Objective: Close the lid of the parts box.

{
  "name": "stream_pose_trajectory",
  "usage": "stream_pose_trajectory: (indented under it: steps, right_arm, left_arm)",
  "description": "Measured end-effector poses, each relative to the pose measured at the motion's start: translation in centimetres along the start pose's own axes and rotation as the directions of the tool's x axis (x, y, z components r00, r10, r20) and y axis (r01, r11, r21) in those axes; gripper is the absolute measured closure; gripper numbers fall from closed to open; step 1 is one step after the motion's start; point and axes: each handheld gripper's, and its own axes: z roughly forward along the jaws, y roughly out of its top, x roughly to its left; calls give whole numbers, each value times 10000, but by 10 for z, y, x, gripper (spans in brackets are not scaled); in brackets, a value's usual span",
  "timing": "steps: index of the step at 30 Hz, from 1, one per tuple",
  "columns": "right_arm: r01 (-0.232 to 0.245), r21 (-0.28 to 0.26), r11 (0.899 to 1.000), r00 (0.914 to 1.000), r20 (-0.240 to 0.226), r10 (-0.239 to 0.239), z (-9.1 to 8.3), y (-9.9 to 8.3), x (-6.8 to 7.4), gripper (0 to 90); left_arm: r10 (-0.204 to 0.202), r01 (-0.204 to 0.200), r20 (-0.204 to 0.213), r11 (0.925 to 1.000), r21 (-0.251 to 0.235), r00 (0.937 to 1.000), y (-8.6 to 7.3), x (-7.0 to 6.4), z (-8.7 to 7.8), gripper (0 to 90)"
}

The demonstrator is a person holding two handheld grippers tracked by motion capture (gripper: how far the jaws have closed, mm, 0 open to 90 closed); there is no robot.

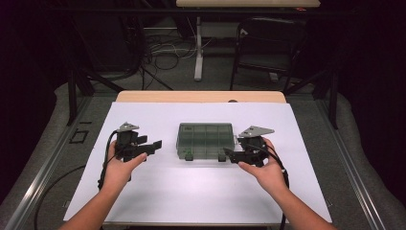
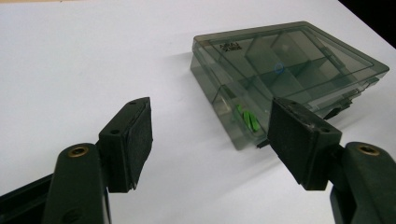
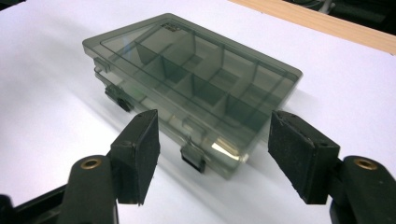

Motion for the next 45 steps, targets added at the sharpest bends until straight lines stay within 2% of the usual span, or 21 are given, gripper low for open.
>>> stream_pose_trajectory:
  steps: [2,8,9,10,12,19,20,22,26,29,30,31,35,36,37,39,40,41,42,45]
  right_arm:
    - [-124,-90,9999,9999,79,124,-6,-3,-2,335]
    - [-77,-111,9999,9994,343,80,-21,-14,-6,330]
    - [-42,48,10000,9992,389,40,-25,-15,-6,329]
    - [-72,-148,9999,9990,432,78,-26,-18,-7,329]
    - [-162,-199,9997,9983,553,173,-31,-23,-7,329]
    - [-279,-98,9996,9952,940,287,-42,-42,-9,329]
    - [-254,70,9997,9947,993,246,-45,-44,-9,329]
    - [-223,-58,9997,9937,1099,228,-45,-50,-9,329]
    - [-483,-55,9988,9926,1113,486,-45,-63,-9,330]
    - [-593,92,9982,9922,1108,580,-46,-70,-9,330]
    - [-673,-55,9977,9915,1115,675,-45,-73,-9,330]
    - [-639,97,9979,9916,1136,624,-46,-75,-9,330]
    - [-565,-122,9983,9886,1390,577,-45,-83,-9,331]
    - [-551,21,9985,9887,1399,542,-46,-84,-9,331]
    - [-642,-159,9978,9875,1429,658,-45,-86,-9,330]
    - [-683,-131,9976,9881,1373,694,-45,-88,-9,330]
    - [-686,112,9976,9883,1373,664,-46,-89,-10,330]
    - [-724,-53,9974,9877,1383,724,-44,-90,-10,330]
    - [-716,133,9973,9885,1344,692,-44,-91,-11,330]
    - [-740,-10,9973,9882,1344,735,-41,-95,-13,330]
  left_arm:
    - [48,-48,-143,10000,12,9999,-4,2,-5,309]
    - [25,-20,-526,10000,95,9986,-19,9,-17,305]
    - [36,-27,-592,9999,140,9982,-21,10,-19,305]
    - [49,-39,-658,9999,163,9978,-23,11,-21,304]
    - [29,-26,-807,10000,40,9967,-28,13,-26,304]
    - [54,-49,-970,10000,59,9953,-42,15,-36,307]
    - [22,-16,-950,10000,63,9955,-44,14,-37,307]
    - [32,-26,-914,10000,69,9958,-48,14,-37,307]
    - [154,-149,-1066,9999,56,9942,-54,14,-39,306]
    - [148,-170,-1103,9997,-187,9938,-59,14,-39,307]
    - [100,-124,-1083,9997,-215,9941,-61,14,-38,307]
    - [87,-116,-1072,9996,-263,9942,-63,14,-38,308]
    - [13,-45,-1134,9996,-279,9936,-71,19,-35,313]
    - [5,-33,-1189,9997,-236,9929,-73,19,-35,313]
    - [19,-44,-1230,9998,-197,9924,-74,20,-34,313]
    - [8,-30,-1340,9999,-163,9910,-77,22,-34,313]
    - [25,-51,-1362,9998,-185,9907,-78,23,-33,313]
    - [70,-89,-1413,9999,-132,9899,-79,23,-33,313]
    - [136,-156,-1430,9998,-130,9896,-80,24,-33,313]
    - [161,-189,-1434,9997,-182,9895,-82,24,-34,313]
